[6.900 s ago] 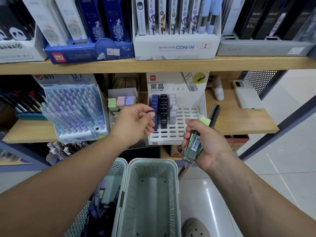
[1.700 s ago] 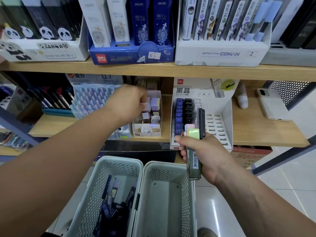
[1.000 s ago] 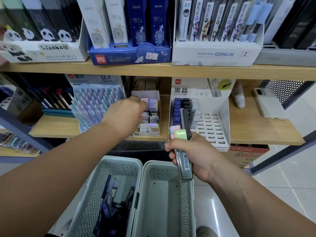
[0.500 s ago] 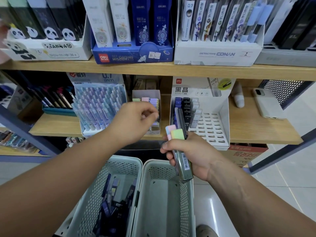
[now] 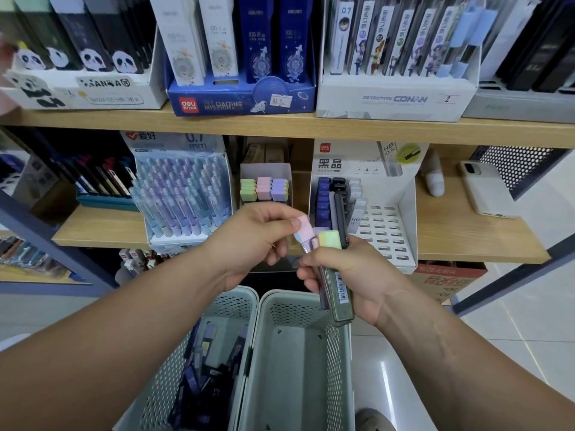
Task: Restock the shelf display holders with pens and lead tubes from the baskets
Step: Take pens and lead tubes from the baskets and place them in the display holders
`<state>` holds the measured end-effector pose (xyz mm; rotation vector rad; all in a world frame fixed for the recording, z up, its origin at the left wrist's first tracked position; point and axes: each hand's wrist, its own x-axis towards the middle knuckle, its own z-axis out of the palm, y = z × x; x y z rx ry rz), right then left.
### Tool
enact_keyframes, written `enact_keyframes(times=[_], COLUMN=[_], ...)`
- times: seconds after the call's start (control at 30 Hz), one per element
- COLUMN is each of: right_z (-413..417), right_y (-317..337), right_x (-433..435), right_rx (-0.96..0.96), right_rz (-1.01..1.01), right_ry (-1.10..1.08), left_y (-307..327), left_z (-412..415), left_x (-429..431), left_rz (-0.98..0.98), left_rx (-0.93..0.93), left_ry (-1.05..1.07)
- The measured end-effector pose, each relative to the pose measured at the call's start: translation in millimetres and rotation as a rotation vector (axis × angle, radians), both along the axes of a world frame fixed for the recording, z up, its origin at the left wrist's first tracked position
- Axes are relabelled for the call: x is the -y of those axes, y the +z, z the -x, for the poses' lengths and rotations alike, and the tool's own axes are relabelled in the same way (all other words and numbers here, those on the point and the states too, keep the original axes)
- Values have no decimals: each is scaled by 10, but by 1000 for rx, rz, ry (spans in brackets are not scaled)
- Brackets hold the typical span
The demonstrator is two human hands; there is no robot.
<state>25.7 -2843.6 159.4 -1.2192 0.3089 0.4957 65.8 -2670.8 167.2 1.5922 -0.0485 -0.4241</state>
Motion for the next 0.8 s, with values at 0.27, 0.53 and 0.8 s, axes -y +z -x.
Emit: enact_keyframes(times=[0.27,0.53,0.8], right_z=[-13,21,0], right_y=[53,45,30], right_x=[-13,-6,-62], right_rx=[32,-54,-142], right_rz=[-44,-290,-264], right_ry=[23,156,39], left_y=[10,123,311], left_z=[37,-4,-41], left_x=[-68,-224,-405], left_rz=[236,367,312], left_rx=[-14,89,219], left_ry=[-57,-297,-303])
